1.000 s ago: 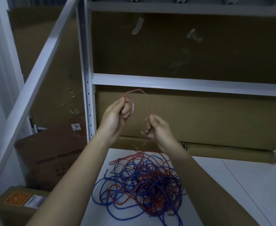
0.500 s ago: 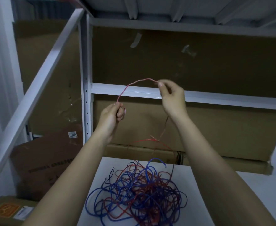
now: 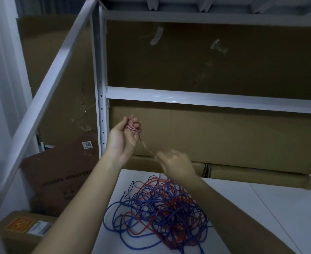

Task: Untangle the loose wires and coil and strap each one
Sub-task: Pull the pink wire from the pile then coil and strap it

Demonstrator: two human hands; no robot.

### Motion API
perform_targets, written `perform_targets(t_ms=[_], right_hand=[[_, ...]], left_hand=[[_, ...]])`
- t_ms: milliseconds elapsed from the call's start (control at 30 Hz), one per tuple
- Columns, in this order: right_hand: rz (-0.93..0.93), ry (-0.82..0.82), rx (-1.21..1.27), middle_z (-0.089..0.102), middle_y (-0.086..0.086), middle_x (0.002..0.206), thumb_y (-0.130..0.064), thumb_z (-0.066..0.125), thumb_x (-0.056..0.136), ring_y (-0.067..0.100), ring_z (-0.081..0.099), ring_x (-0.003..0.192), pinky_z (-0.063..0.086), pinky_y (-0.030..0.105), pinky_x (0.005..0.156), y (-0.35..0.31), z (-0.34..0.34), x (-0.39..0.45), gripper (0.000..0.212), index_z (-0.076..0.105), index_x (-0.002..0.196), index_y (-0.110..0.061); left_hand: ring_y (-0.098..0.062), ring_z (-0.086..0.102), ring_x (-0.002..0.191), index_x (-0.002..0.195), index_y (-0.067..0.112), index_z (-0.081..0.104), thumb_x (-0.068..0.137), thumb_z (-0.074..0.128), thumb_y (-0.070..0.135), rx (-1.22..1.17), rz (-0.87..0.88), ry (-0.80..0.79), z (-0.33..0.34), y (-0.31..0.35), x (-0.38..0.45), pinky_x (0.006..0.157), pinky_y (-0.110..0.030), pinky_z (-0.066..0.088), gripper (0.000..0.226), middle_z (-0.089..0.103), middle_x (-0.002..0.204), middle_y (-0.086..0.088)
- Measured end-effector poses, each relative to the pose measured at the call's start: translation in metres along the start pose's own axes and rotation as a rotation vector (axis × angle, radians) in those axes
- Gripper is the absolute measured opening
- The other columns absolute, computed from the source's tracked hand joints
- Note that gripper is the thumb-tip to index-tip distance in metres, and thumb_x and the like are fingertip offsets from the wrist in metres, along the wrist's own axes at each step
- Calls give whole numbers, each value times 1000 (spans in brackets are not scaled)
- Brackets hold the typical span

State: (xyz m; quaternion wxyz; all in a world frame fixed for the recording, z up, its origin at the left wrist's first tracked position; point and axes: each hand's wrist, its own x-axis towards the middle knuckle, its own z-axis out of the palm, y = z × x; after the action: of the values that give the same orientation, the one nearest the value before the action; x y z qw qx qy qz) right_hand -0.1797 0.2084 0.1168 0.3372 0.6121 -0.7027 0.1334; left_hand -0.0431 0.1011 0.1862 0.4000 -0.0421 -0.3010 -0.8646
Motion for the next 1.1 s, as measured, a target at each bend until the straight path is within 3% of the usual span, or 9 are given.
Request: perform_targets(t_ms=[133,300,367,467,533,667,800,933,1100], right_hand=[[-250,301,145,58,-1,63,-13,60,82,17,50,55,40,27,45,-27,6,-29,14,71,90,-11],[-168,213,261,64,2,75,-10,57,89,19,53,66,43,29,54,-8,-17,-26,17,71,98,-9],[-1,95,462,68,2,87,-15,59,93,18,59,80,50,34,68,8,-23,-22,15,70,100,-10],[158,18,669,68,-6,87,-20,63,91,8,59,84,48,28,74,25,-20,-19,10,70,94,-15],[252,-21,720,66,-10,83,-20,64,90,3,57,81,45,24,70,34,-12,-21,7,71,90,-20],[491,-25,845,51,-11,74,-29,68,87,4,47,73,36,22,67,41,9,-38,17,63,73,-22],[550,-174,979,49,-14,59,-28,71,85,2,42,54,35,14,55,35,21,-54,20,63,69,-20],[647,-147,1040,63,-4,69,-23,64,91,5,57,62,51,26,64,33,30,-54,17,66,77,-14],[724,-59,1073,59,4,69,-23,61,93,18,60,71,57,36,71,29,34,-50,26,56,70,-11]], left_hand=[[-12,62,80,91,2,53,105,21,13,779,167,173,-15,-19,6,91,-28,44,37,66,83,-5],[0,54,71,84,25,41,104,29,27,1683,156,-268,-39,-30,-26,67,-12,40,24,58,80,1],[-9,52,67,81,23,43,102,32,37,1850,96,-354,-39,-27,-33,60,-22,38,28,55,75,0],[-11,42,55,85,12,60,92,42,57,1935,-8,-417,-35,-25,-38,55,-29,31,49,46,62,1],[-9,33,48,74,23,67,93,53,47,1835,-81,-454,-33,-23,-42,52,-28,25,33,37,56,3],[-18,25,49,55,25,54,96,52,33,1342,-244,-408,-31,-18,-47,52,-25,25,42,32,47,4],[-30,29,60,58,19,45,101,44,30,1123,-106,-228,-28,-24,-41,67,-32,34,44,30,45,3],[-6,38,47,70,16,47,100,40,42,1424,-44,-128,-47,-41,-31,56,-22,33,39,44,50,9],[-6,43,59,75,22,39,102,40,33,1691,-18,-59,-90,-79,-32,48,-17,29,29,47,67,3]])
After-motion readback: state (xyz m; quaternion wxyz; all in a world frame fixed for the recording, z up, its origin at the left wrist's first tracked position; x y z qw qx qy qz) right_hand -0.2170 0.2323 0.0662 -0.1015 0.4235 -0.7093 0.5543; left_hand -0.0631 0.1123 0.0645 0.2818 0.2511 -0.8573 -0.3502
